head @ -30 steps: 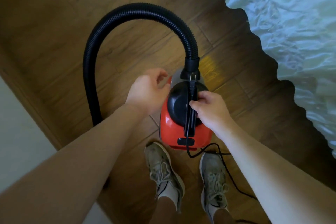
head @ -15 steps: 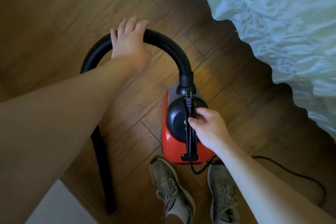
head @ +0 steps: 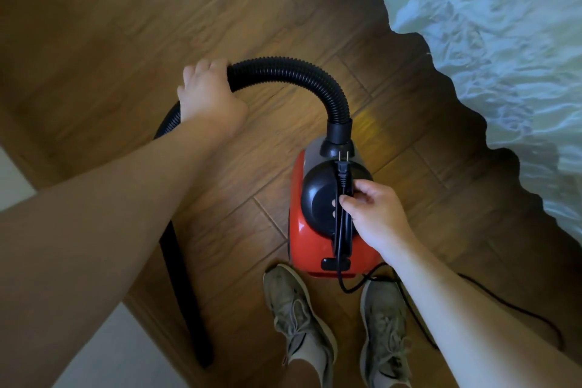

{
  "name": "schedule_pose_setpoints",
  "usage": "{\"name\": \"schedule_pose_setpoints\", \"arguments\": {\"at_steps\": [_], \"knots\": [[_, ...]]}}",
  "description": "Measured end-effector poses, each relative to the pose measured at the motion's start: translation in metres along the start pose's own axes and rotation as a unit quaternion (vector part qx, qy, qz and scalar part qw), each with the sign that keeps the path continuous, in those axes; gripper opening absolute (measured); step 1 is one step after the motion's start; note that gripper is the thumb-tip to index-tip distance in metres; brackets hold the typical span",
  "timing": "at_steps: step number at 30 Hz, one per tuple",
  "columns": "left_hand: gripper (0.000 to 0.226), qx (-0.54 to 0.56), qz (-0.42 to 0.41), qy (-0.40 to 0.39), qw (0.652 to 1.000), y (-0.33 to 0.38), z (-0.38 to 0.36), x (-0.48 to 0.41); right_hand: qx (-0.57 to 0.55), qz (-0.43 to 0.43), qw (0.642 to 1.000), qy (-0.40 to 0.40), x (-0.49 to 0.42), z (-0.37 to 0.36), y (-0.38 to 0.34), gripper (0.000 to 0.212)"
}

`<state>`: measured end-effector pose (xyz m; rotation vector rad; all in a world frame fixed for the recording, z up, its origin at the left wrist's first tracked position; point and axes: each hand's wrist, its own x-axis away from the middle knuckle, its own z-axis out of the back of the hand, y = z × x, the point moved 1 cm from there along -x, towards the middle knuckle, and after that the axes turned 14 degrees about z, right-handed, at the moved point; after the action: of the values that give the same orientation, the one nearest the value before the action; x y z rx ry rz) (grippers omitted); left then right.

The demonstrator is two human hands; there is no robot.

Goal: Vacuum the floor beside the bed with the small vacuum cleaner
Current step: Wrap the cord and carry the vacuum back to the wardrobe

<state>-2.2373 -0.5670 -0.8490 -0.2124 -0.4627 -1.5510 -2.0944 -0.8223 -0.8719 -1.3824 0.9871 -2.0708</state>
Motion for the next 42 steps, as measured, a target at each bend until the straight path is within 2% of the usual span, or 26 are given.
{"name": "schedule_pose_setpoints", "arguments": {"at_steps": [3,8,12,14,18,20,22,27,32,42], "knots": [[0.072,0.037,0.016,-0.017,0.999,-0.011,0.005,0.02,-0.008,-0.007,1.0,0.001,0.0,-0.001,0.002,0.024],[0.093,0.11,0.07,-0.077,0.989,-0.03,0.008,0.055,-0.016,0.008,1.0,0.0,0.001,-0.001,-0.001,0.015],[0.102,0.134,0.061,-0.087,0.985,-0.044,0.005,0.08,-0.022,0.01,1.0,0.011,0.002,-0.002,-0.002,0.017],[0.101,0.118,0.08,-0.072,0.987,-0.052,0.001,0.086,-0.027,0.011,0.999,0.014,0.002,-0.003,-0.001,0.018],[0.071,0.132,0.135,-0.077,0.979,-0.072,-0.007,0.096,-0.025,0.015,1.0,0.011,0.002,-0.004,0.002,0.018],[0.065,0.144,0.148,-0.095,0.974,-0.079,-0.013,0.108,-0.022,0.021,0.999,0.007,0.002,-0.003,0.003,0.018],[0.069,0.163,0.152,-0.103,0.969,-0.084,-0.02,0.12,-0.024,0.025,0.999,0.005,0.002,-0.004,0.004,0.02],[0.095,0.287,0.184,-0.162,0.926,-0.089,-0.033,0.152,-0.034,0.02,0.999,0.008,0.002,-0.005,0.006,0.02],[0.108,0.329,0.17,-0.167,0.914,-0.085,-0.044,0.172,-0.035,0.023,0.999,0.014,0.003,-0.006,0.007,0.021],[0.097,0.318,0.192,-0.144,0.917,-0.089,-0.069,0.191,-0.015,0.042,0.999,0.019,0.008,-0.009,0.007,0.021]]}}
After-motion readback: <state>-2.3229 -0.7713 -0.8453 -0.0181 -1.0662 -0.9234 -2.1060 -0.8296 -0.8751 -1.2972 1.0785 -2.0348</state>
